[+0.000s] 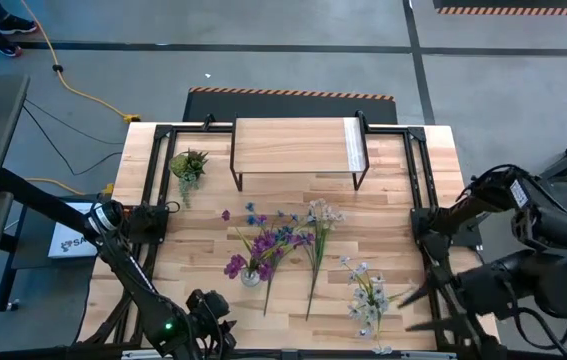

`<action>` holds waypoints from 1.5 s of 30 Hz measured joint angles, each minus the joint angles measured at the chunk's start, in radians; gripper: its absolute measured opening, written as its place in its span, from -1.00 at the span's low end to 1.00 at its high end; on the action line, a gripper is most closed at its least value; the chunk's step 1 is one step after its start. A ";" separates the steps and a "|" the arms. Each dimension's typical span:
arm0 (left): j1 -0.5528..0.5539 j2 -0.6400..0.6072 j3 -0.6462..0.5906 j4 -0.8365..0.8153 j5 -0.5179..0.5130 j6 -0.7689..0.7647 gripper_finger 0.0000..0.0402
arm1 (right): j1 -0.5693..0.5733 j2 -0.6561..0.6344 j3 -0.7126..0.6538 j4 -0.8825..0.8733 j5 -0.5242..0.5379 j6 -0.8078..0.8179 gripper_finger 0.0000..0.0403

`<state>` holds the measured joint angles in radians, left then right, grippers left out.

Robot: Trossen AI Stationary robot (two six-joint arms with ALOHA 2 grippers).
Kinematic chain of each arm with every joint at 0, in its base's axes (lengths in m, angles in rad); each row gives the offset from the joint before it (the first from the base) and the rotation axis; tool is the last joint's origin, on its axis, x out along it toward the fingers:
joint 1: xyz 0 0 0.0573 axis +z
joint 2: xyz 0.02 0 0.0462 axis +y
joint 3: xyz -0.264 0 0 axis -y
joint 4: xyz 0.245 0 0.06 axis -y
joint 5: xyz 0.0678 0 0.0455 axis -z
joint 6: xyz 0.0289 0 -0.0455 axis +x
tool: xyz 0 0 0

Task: Pick and place flowers into a vace then onto a shelf
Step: Adjust the right transparent vase

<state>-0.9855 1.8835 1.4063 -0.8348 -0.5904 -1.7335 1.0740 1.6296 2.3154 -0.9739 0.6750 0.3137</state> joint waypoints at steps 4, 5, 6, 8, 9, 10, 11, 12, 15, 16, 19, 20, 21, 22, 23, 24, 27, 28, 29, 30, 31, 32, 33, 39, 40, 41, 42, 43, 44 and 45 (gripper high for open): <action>-0.011 0.000 0.000 -0.050 0.012 -0.022 -0.02 | 0.064 0.002 0.000 -0.108 -0.001 0.292 -0.34; -0.012 0.000 0.000 -0.070 0.014 -0.031 -0.02 | 0.078 0.006 0.000 -0.141 -0.001 0.373 -0.34; -0.012 0.000 0.000 -0.088 0.013 -0.042 -0.02 | 0.091 0.010 0.000 -0.168 0.000 0.449 -0.34; -0.013 0.000 0.000 -0.128 0.013 -0.065 -0.02 | 0.116 0.027 0.000 -0.226 0.006 0.611 -0.34; -0.015 0.000 0.000 -0.149 0.013 -0.074 -0.02 | 0.124 0.037 0.000 -0.255 0.010 0.685 -0.34; -0.016 0.000 0.000 -0.166 0.010 -0.078 -0.02 | 0.130 0.049 0.000 -0.285 0.009 0.757 -0.34; -0.016 0.000 0.000 -0.179 0.008 -0.081 -0.02 | 0.134 0.062 0.000 -0.316 0.000 0.827 -0.34; -0.016 0.000 0.000 -0.190 0.008 -0.081 -0.02 | 0.138 0.076 0.000 -0.348 -0.016 0.896 -0.34; -0.016 0.000 0.000 -0.221 0.008 -0.081 -0.02 | 0.140 0.117 0.000 -0.424 -0.088 1.034 -0.34; -0.017 0.000 0.000 -0.229 0.008 -0.081 -0.02 | 0.140 0.129 0.000 -0.446 -0.112 1.067 -0.34; -0.021 0.000 0.000 -0.242 0.034 -0.081 -0.02 | 0.138 0.155 0.000 -0.508 -0.191 1.163 -0.34; -0.024 0.000 0.000 -0.246 0.040 -0.080 -0.02 | 0.137 0.160 0.000 -0.528 -0.223 1.195 -0.34; -0.026 0.000 0.000 -0.243 0.053 -0.080 -0.02 | 0.137 0.167 0.000 -0.545 -0.255 1.226 -0.34; -0.034 0.000 0.000 -0.242 0.064 -0.079 -0.02 | 0.137 0.173 0.000 -0.559 -0.286 1.253 -0.34; -0.038 0.000 0.000 -0.243 0.066 -0.078 -0.02 | 0.137 0.181 0.000 -0.570 -0.315 1.275 -0.34; -0.041 0.000 0.000 -0.243 0.071 -0.078 -0.02 | 0.137 0.186 0.000 -0.579 -0.339 1.288 -0.34; -0.062 0.000 0.000 -0.248 0.076 -0.079 -0.02 | 0.137 0.203 0.000 -0.596 -0.389 1.317 -0.34; -0.068 0.000 0.000 -0.250 0.076 -0.081 -0.02 | 0.137 0.208 0.000 -0.596 -0.392 1.318 -0.34; -0.074 0.000 0.000 -0.253 0.076 -0.087 -0.02 | 0.137 0.214 0.000 -0.596 -0.394 1.318 -0.34; -0.078 0.000 0.000 -0.261 0.076 -0.095 -0.02 | 0.137 0.221 0.000 -0.596 -0.394 1.321 -0.34; -0.083 0.000 0.000 -0.272 0.076 -0.104 -0.02 | 0.137 0.229 0.000 -0.596 -0.394 1.325 -0.34; -0.084 0.000 0.000 -0.279 0.076 -0.107 -0.02 | 0.137 0.238 0.000 -0.596 -0.398 1.326 -0.34; -0.085 0.000 0.000 -0.280 0.076 -0.108 -0.02 | 0.137 0.247 -0.001 -0.596 -0.404 1.328 -0.34; -0.084 0.000 0.000 -0.294 0.079 -0.105 -0.02 | 0.144 0.282 -0.070 -0.596 -0.499 1.399 -0.41; -0.084 0.000 0.000 -0.295 0.079 -0.104 -0.02 | 0.149 0.282 -0.093 -0.597 -0.522 1.422 -0.43; -0.084 0.000 0.000 -0.294 0.079 -0.101 -0.02 | 0.151 0.282 -0.115 -0.597 -0.540 1.441 -0.45; -0.084 0.000 0.000 -0.294 0.079 -0.096 -0.02 | 0.153 0.282 -0.141 -0.597 -0.559 1.456 -0.48; -0.084 0.000 0.000 -0.294 0.080 -0.096 -0.02 | 0.153 0.282 -0.165 -0.599 -0.575 1.466 -0.50; -0.084 0.000 0.000 -0.294 0.081 -0.096 -0.02 | 0.153 0.282 -0.190 -0.599 -0.587 1.471 -0.53; -0.084 0.000 0.000 -0.293 0.085 -0.096 -0.02 | 0.151 0.282 -0.217 -0.597 -0.595 1.475 -0.55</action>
<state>-1.0698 1.8832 1.4063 -1.1281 -0.5050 -1.8294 1.2253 1.9114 2.0983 -1.5709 0.0799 1.7884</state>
